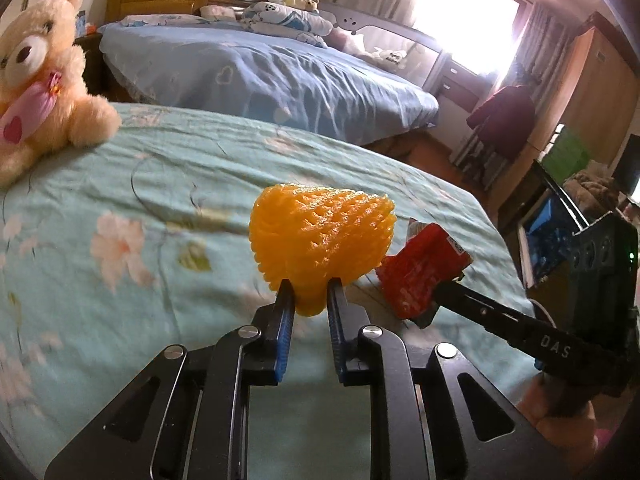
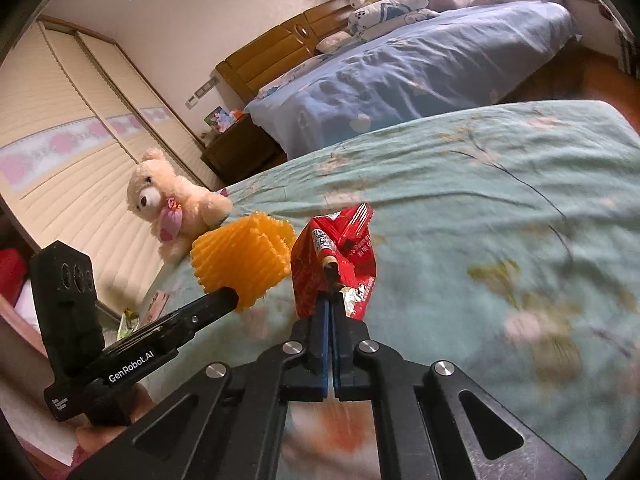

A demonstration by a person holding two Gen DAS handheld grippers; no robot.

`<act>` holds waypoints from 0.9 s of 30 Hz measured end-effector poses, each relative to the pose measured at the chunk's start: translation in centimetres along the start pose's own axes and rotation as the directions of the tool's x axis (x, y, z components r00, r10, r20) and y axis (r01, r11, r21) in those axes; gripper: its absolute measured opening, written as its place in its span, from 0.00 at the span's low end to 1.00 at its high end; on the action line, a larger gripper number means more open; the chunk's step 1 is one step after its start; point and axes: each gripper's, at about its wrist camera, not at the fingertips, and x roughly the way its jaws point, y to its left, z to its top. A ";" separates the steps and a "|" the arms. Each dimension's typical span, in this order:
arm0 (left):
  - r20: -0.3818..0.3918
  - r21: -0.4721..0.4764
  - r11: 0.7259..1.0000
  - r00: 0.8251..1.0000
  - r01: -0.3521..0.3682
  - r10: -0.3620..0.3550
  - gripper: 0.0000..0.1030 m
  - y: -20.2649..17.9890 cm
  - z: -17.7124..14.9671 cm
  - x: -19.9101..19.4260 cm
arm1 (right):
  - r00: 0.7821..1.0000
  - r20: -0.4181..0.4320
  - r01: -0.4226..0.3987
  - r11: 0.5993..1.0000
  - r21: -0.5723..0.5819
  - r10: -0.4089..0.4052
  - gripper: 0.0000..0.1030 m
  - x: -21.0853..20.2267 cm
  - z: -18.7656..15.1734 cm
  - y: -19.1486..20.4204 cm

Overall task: Collect trash
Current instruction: 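Carry the yellow mesh sleeve and red snack packet over the black trash bin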

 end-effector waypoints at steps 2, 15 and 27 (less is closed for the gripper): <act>-0.005 -0.001 1.000 1.000 0.009 -0.009 0.15 -0.9 -0.8 -0.5 | 1.000 0.016 0.017 1.000 0.000 -0.016 0.00 -1.4 -0.8 -0.3; -0.025 0.030 0.999 0.999 0.039 -0.039 0.15 -6.3 -4.0 -1.7 | 0.989 0.117 0.092 0.996 0.019 -0.093 0.00 -8.9 -3.7 -2.0; -0.040 0.099 0.993 0.998 0.059 -0.055 0.15 -10.2 -5.6 -2.1 | 0.982 0.152 0.105 0.992 0.069 -0.114 0.00 -12.1 -5.5 -3.9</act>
